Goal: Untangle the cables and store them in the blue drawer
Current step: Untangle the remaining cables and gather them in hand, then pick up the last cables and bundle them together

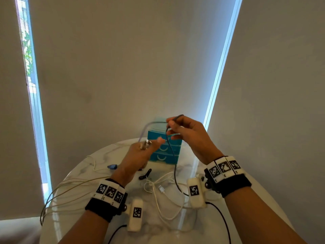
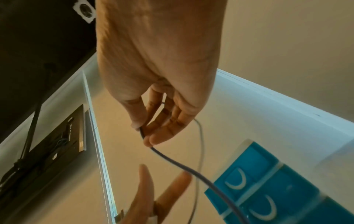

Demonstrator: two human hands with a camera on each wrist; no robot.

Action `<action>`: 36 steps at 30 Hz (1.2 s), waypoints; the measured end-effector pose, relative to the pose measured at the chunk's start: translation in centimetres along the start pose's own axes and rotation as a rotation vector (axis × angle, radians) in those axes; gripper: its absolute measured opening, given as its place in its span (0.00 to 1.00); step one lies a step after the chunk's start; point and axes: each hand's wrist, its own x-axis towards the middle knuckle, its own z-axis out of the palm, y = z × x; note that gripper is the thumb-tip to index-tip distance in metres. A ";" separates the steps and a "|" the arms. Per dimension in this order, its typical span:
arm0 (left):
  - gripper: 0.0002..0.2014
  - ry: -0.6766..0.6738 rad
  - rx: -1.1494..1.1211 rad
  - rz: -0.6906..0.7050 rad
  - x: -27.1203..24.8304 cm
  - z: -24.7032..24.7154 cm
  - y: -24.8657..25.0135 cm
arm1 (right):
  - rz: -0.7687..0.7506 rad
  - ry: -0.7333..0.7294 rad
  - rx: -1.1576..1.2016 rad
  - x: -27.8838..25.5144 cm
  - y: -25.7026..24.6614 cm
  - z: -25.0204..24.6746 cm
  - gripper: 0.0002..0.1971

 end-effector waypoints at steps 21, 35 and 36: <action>0.12 -0.018 0.039 0.122 0.1 0.9 -0.3 | 0.288 0.020 0.299 -1.7 1.9 -0.9 0.17; 0.19 0.352 -0.432 0.054 1.4 -1.4 -0.9 | 0.277 -0.368 -0.183 -7.5 9.3 1.8 0.10; 0.20 0.355 -0.413 0.049 1.4 -1.3 -0.9 | 0.265 -0.313 -0.146 -7.5 9.2 1.8 0.10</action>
